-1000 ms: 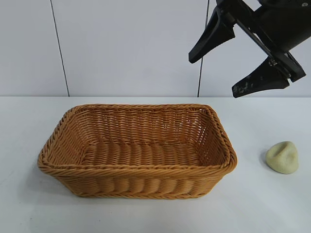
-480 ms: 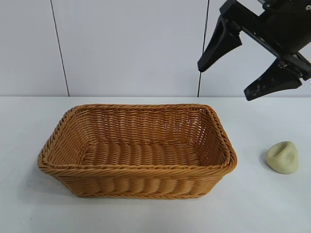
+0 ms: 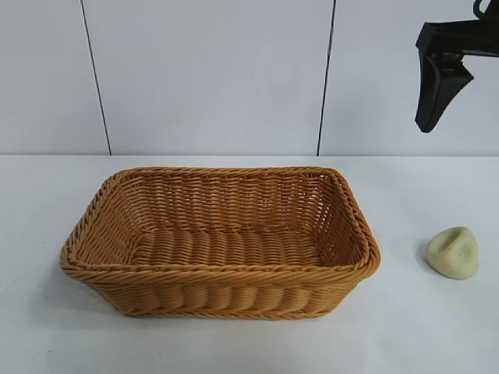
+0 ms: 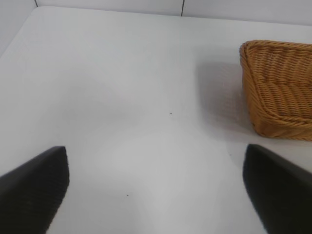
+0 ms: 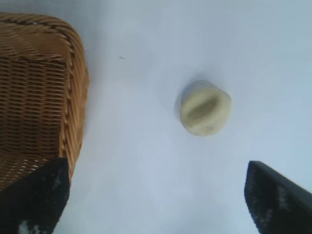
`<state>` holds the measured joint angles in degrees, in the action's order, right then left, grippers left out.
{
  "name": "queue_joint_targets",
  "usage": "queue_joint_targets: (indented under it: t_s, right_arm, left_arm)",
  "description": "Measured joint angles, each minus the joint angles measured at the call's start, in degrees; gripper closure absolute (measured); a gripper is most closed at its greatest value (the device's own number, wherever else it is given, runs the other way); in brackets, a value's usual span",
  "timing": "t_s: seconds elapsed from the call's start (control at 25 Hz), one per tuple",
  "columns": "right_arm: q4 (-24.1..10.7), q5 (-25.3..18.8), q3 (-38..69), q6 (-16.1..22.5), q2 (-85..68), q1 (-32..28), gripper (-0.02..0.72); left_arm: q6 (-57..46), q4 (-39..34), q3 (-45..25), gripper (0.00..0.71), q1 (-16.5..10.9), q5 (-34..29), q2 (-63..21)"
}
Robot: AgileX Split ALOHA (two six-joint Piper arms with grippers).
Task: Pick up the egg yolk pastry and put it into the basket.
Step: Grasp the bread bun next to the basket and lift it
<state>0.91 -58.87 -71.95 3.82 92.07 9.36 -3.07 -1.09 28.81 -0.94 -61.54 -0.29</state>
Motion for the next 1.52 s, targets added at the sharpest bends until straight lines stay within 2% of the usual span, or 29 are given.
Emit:
queue_joint_targets:
  t_s: [0.16,0.36,0.68,0.92,1.04,1.2,1.28,1.4,1.52]
  right_arm:
    - [-0.4,0.3,0.0,0.0,4.6,-0.7,0.008]
    - [-0.5,1.1,0.0,0.0,9.8,-4.9,0.008]
    - [-0.4,5.1,0.0,-0.1,16.0,-8.5,0.008]
    - [2.4,9.9,0.0,-0.5,21.6,-8.6,0.008]
    - [3.9,11.2,0.0,-1.6,24.1,-8.6,0.008]
    - [4.2,12.2,0.0,-1.7,26.0,-8.6,0.010]
    - [4.2,12.4,0.0,-1.7,26.0,-8.6,0.048]
    - [4.1,12.4,0.0,-1.7,26.0,-8.6,0.157]
    - [4.0,12.3,0.0,-1.7,26.0,-8.6,0.323]
  left_arm:
    - [0.0,0.0,0.0,0.015,0.0,0.0,0.0]
    - [0.0,0.0,0.0,0.015,0.0,0.0,0.0]
    - [0.0,0.0,0.0,0.015,0.0,0.0,0.0]
    - [0.0,0.0,0.0,0.015,0.0,0.0,0.0]
    - [0.0,0.0,0.0,0.015,0.0,0.0,0.0]
    - [0.0,0.0,0.0,0.015,0.0,0.0,0.0]
    - [0.0,0.0,0.0,0.015,0.0,0.0,0.0]
    - [0.0,0.0,0.0,0.015,0.0,0.0,0.0]
    - [0.0,0.0,0.0,0.015,0.0,0.0,0.0]
